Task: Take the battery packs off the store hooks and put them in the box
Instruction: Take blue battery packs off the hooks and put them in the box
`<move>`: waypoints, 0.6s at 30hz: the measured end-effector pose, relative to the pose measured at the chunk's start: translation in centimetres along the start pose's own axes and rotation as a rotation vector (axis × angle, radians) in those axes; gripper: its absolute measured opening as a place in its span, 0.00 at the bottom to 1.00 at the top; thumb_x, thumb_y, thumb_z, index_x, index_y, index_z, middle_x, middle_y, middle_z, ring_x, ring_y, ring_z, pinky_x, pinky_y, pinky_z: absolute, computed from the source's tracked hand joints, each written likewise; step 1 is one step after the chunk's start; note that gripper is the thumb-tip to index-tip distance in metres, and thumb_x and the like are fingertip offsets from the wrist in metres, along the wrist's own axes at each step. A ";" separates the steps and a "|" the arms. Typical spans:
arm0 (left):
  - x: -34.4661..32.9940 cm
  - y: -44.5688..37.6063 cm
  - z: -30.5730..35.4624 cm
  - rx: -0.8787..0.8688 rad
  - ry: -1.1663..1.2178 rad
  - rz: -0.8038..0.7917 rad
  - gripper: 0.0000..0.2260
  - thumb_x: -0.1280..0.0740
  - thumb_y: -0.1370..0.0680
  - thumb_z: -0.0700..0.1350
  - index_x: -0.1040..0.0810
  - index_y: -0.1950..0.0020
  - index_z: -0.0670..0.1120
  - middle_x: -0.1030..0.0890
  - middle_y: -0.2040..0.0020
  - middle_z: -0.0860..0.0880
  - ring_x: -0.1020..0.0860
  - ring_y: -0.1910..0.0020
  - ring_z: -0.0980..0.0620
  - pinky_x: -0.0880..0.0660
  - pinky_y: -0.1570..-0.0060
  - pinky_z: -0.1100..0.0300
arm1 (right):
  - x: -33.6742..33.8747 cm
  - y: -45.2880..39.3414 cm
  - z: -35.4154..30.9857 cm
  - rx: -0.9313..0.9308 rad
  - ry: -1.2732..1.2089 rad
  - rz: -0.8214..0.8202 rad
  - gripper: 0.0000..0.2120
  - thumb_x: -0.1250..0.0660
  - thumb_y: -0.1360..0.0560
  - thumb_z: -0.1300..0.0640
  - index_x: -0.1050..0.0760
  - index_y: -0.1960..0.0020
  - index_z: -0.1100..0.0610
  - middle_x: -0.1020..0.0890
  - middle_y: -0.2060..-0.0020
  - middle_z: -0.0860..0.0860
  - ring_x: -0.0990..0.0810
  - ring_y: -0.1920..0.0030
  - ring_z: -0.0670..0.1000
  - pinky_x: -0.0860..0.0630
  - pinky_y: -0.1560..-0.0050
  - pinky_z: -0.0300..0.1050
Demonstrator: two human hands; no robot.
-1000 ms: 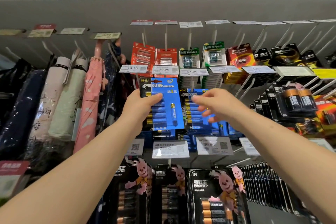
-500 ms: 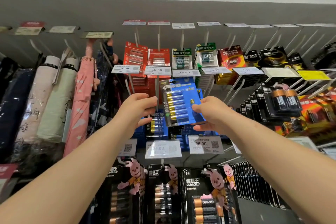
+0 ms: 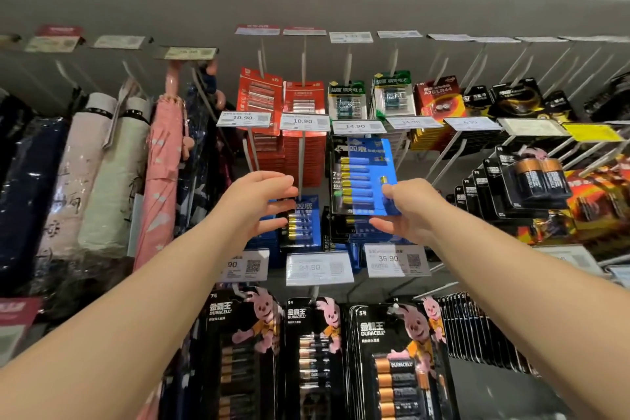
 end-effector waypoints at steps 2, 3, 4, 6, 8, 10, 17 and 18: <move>0.5 -0.1 -0.2 0.001 -0.006 0.007 0.06 0.34 0.19 0.45 0.25 0.43 0.48 0.18 0.45 0.48 0.19 0.47 0.51 0.22 0.52 0.55 | 0.2 -0.1 0.0 0.000 0.023 0.015 0.04 0.42 0.18 0.65 0.33 0.44 0.60 0.32 0.33 0.55 0.24 0.57 0.56 0.22 0.71 0.48; 0.7 -0.1 -0.2 0.001 -0.010 0.010 0.04 0.34 0.19 0.45 0.25 0.45 0.49 0.18 0.45 0.48 0.19 0.47 0.51 0.22 0.53 0.55 | 0.3 -0.1 0.0 -0.009 0.038 0.022 0.04 0.42 0.18 0.64 0.33 0.44 0.61 0.32 0.32 0.56 0.24 0.55 0.57 0.23 0.70 0.48; 0.9 -0.1 -0.2 0.001 -0.012 0.013 0.03 0.34 0.19 0.45 0.24 0.46 0.50 0.18 0.46 0.48 0.19 0.47 0.51 0.23 0.53 0.55 | 0.3 0.0 -0.1 -0.016 0.052 0.023 0.04 0.42 0.18 0.64 0.33 0.43 0.61 0.31 0.33 0.56 0.23 0.54 0.59 0.23 0.69 0.48; 1.3 -0.1 -0.2 -0.001 -0.011 0.008 0.03 0.34 0.20 0.45 0.24 0.47 0.50 0.18 0.46 0.48 0.19 0.46 0.51 0.23 0.54 0.55 | 0.3 -0.1 -0.1 -0.012 0.080 0.022 0.07 0.41 0.18 0.63 0.33 0.40 0.61 0.28 0.44 0.56 0.22 0.56 0.57 0.21 0.66 0.47; 1.5 -0.2 -0.1 -0.002 -0.001 -0.003 0.04 0.33 0.20 0.46 0.25 0.46 0.50 0.18 0.46 0.48 0.19 0.46 0.50 0.23 0.53 0.55 | 0.3 -0.1 -0.1 0.007 0.104 0.010 0.13 0.40 0.19 0.63 0.32 0.35 0.62 0.25 0.48 0.57 0.21 0.55 0.56 0.19 0.65 0.45; 1.6 -0.3 0.0 0.000 0.006 -0.014 0.04 0.34 0.20 0.48 0.25 0.46 0.50 0.17 0.47 0.48 0.20 0.46 0.51 0.23 0.53 0.55 | 0.5 -0.2 -0.1 0.035 0.151 0.019 0.15 0.39 0.20 0.63 0.31 0.34 0.63 0.23 0.49 0.60 0.21 0.57 0.54 0.19 0.69 0.43; 1.8 -0.8 0.3 -0.015 0.010 -0.029 0.03 0.34 0.20 0.48 0.24 0.47 0.51 0.17 0.48 0.50 0.19 0.47 0.53 0.23 0.53 0.56 | 1.2 -0.5 0.2 -0.005 0.366 0.186 0.07 0.39 0.20 0.60 0.32 0.45 0.62 0.24 0.57 0.57 0.25 0.65 0.53 0.24 0.69 0.46; 1.7 -0.7 0.5 -0.024 0.006 -0.039 0.03 0.34 0.20 0.48 0.24 0.47 0.51 0.17 0.48 0.50 0.20 0.46 0.53 0.23 0.52 0.55 | 1.2 -0.6 0.1 0.031 0.444 0.197 0.08 0.39 0.19 0.57 0.32 0.46 0.63 0.25 0.58 0.56 0.28 0.67 0.52 0.29 0.72 0.43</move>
Point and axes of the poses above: each hand's wrist, its own y-axis away from the middle knuckle, its own x-axis out of the back of the hand, z = x × y, the point moved 5 cm from there along -y, towards the middle knuckle
